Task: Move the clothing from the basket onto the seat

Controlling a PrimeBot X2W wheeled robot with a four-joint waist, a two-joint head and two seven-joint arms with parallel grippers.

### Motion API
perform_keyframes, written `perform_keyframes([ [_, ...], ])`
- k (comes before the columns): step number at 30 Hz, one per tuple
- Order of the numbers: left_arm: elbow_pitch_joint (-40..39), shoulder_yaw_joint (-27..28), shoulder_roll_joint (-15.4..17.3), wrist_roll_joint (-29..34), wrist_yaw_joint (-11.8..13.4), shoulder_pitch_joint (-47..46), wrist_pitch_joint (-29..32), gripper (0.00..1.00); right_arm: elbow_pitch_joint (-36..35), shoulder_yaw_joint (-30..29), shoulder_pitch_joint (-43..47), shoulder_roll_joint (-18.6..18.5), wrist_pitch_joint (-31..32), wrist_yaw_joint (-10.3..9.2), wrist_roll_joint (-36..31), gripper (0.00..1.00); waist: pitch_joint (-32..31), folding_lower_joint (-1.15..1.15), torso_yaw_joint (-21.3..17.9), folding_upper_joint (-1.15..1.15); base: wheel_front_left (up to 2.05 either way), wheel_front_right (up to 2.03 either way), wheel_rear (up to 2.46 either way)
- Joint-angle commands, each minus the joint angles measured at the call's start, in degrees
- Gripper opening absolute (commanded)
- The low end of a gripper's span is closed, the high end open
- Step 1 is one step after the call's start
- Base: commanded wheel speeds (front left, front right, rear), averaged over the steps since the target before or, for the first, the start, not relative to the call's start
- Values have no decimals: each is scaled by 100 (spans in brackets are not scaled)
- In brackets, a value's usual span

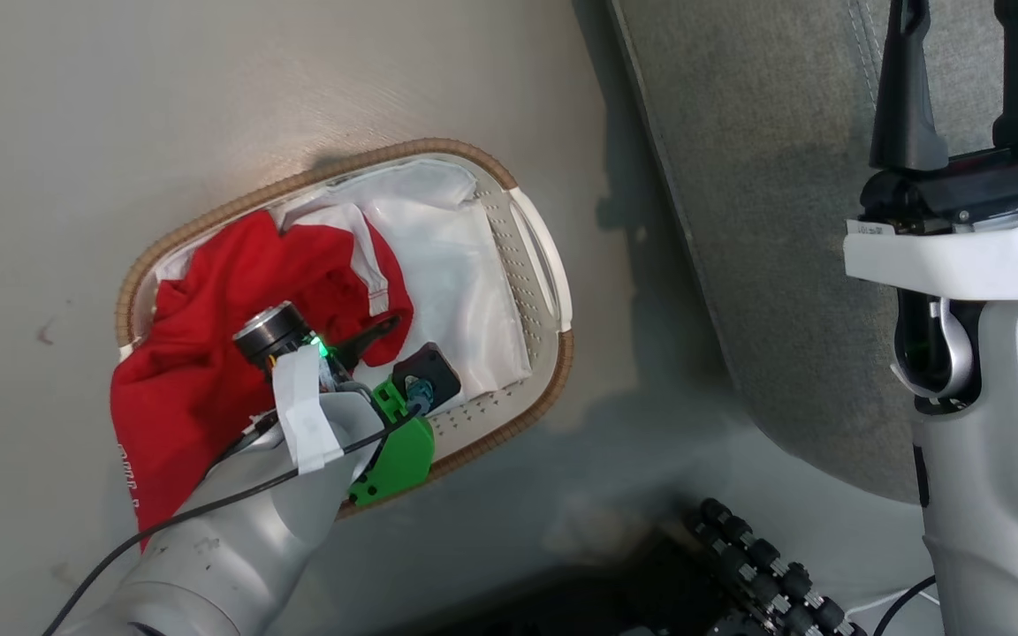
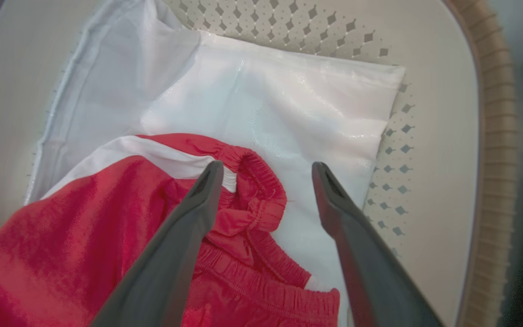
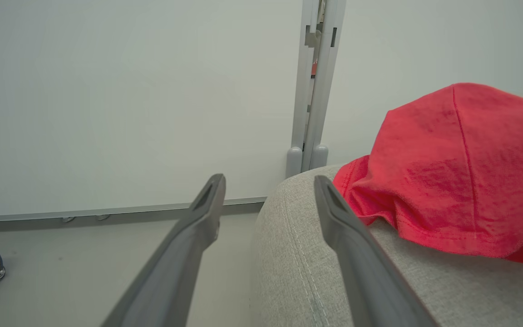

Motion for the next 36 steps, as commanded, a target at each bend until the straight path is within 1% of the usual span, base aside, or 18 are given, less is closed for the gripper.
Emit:
perform_keyframes([
  [1,82,-22,87,82,101,-148,39,100,-65,13,-108,-3,-26,-8,72,100,570,-1,-448,12,0,0,0],
  [5,258,-57,183,139,410,-301,234,100,-146,27,-230,-4,-26,-8,135,100,787,-1,-537,12,0,0,0],
  [8,335,-7,239,66,612,-380,452,100,-196,53,-286,-4,-26,-8,187,100,913,-1,-580,12,0,0,0],
  [12,395,5,363,35,795,-479,562,100,-215,76,-327,-6,-26,-8,203,100,1017,-1,-601,12,0,0,0],
  [19,453,20,513,-31,915,-564,838,100,-220,66,-378,-6,-26,-8,233,100,1127,-1,-613,12,0,0,0],
  [25,471,25,498,-130,962,-603,824,100,-196,50,-418,-6,-26,-8,213,100,1154,-1,-575,12,0,0,0],
  [26,469,26,481,-144,960,-604,800,73,-184,46,-429,-6,-26,-8,208,100,1142,-1,-562,12,0,0,0],
  [28,466,17,446,-182,956,-579,758,45,-167,41,-438,-6,-26,-8,200,100,1108,-1,-537,12,0,0,0],
  [29,464,19,432,-196,951,-560,744,43,-158,40,-437,-6,-26,-8,191,100,1091,-1,-524,12,0,0,0],
  [30,463,16,426,-210,941,-536,719,27,-149,39,-438,-6,-26,-8,185,100,1072,-1,-510,12,0,0,0],
  [31,466,18,432,-232,939,-515,706,21,-142,40,-439,-6,-26,-8,183,100,1055,-1,-500,12,0,0,0],
  [32,468,20,446,-253,948,-489,715,5,-135,44,-436,-6,-26,-8,176,100,1036,-1,-489,12,0,0,0],
  [33,469,23,463,-268,959,-468,721,0,-132,48,-435,-6,-26,-8,172,100,1022,-1,-483,12,0,0,0],
  [36,471,35,500,-320,972,-419,737,0,-120,63,-430,-6,-26,-8,168,100,977,-1,-471,12,0,0,0],
])
